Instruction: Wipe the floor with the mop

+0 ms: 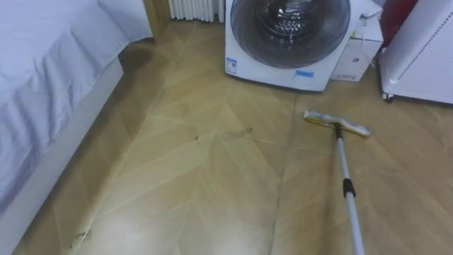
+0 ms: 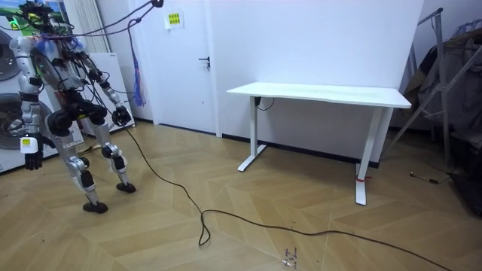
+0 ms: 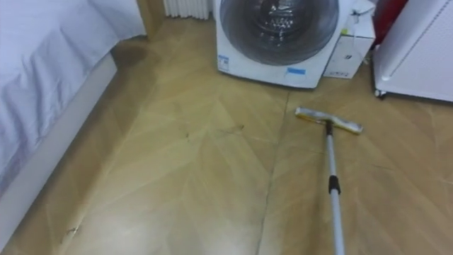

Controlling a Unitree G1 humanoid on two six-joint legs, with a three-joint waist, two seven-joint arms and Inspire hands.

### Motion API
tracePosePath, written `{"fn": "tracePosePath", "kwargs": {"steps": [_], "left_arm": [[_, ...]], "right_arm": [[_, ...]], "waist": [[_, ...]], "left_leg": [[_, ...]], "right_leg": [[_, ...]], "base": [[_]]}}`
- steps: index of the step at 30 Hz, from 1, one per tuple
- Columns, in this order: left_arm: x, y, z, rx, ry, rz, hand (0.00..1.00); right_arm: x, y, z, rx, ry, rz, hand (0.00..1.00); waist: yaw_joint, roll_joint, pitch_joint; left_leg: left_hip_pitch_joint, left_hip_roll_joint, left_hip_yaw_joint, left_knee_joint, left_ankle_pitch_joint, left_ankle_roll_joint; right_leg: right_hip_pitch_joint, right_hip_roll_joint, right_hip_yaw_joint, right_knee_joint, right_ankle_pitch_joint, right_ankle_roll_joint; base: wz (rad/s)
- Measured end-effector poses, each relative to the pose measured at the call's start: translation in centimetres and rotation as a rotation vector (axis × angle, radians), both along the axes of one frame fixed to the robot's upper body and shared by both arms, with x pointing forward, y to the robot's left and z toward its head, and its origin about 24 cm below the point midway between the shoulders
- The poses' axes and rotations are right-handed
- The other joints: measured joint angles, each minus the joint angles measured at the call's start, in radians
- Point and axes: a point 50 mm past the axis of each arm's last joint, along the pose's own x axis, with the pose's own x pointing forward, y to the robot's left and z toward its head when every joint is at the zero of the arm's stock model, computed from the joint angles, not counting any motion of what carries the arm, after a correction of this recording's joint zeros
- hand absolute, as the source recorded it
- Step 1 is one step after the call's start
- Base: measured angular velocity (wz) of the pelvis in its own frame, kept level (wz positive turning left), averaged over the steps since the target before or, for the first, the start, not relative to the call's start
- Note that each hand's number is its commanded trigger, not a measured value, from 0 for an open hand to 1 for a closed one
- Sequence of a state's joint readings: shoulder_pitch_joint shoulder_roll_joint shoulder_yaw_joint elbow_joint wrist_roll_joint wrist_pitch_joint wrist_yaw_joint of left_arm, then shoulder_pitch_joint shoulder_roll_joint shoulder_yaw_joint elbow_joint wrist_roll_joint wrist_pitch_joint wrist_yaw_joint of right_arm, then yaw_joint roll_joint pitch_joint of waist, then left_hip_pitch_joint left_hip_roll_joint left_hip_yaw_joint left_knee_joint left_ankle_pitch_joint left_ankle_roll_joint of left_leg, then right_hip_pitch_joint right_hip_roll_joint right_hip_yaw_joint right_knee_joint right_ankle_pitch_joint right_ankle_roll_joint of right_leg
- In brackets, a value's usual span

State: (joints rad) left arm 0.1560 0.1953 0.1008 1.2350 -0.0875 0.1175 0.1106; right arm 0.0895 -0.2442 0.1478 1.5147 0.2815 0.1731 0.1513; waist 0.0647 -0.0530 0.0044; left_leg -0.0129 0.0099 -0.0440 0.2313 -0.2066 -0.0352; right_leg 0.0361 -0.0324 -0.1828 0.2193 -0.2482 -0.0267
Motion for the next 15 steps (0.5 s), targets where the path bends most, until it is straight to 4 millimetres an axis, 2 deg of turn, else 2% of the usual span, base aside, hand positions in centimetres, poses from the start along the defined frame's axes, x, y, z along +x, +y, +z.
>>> {"fn": "tracePosePath", "kwargs": {"steps": [2, 4, 7, 11, 15], "left_arm": [[-0.2, -0.1, 0.0, 0.015, 0.017, -0.032, 0.0], [-0.3, -0.1, 0.0, 0.021, 0.025, -0.047, 0.0], [-0.1, 0.2, 0.1, 0.04, 0.019, -0.085, 0.0], [0.4, 0.6, 0.4, 0.057, -0.01, -0.063, 0.0], [0.6, 0.0, 0.2, 0.058, -0.004, -0.065, 0.0]], "right_arm": [[0.1, 0.2, -0.1, 0.006, -0.001, 0.005, 1.0], [0.0, 0.5, -0.2, 0.015, -0.001, -0.002, 1.0], [0.2, 1.0, -0.3, 0.031, 0.005, -0.001, 1.0], [1.7, 1.0, -0.4, 0.043, -0.027, 0.018, 1.0], [2.5, 1.4, -0.6, 0.047, -0.054, 0.028, 1.0]], "waist": [[-0.001, -0.001, -0.002], [-0.007, -0.002, 0.001], [-0.006, -0.005, 0.0005], [-0.001, 0.001, 0.0001], [-0.004, 0.008, 0.0014]], "left_leg": [[0.009, 0.002, 0.014, 0.0, 0.0, 0.0], [0.024, 0.003, 0.016, -0.003, 0.0, 0.0], [0.044, 0.004, 0.022, -0.007, 0.0, 0.0], [0.06, 0.011, 0.039, -0.01, 0.0, 0.0], [0.064, 0.01, 0.04, -0.011, 0.0, 0.001]], "right_leg": [[0.003, 0.001, 0.013, 0.002, 0.0, 0.0], [0.018, 0.002, 0.015, 0.0, 0.0, -0.001], [0.033, 0.0, 0.037, -0.011, 0.001, 0.002], [0.035, 0.016, 0.073, -0.016, 0.019, 0.004], [0.035, 0.016, 0.077, -0.016, 0.029, 0.007]], "base": [[-0.17], [-0.08], [-0.08], [-0.23], [-0.08]]}}
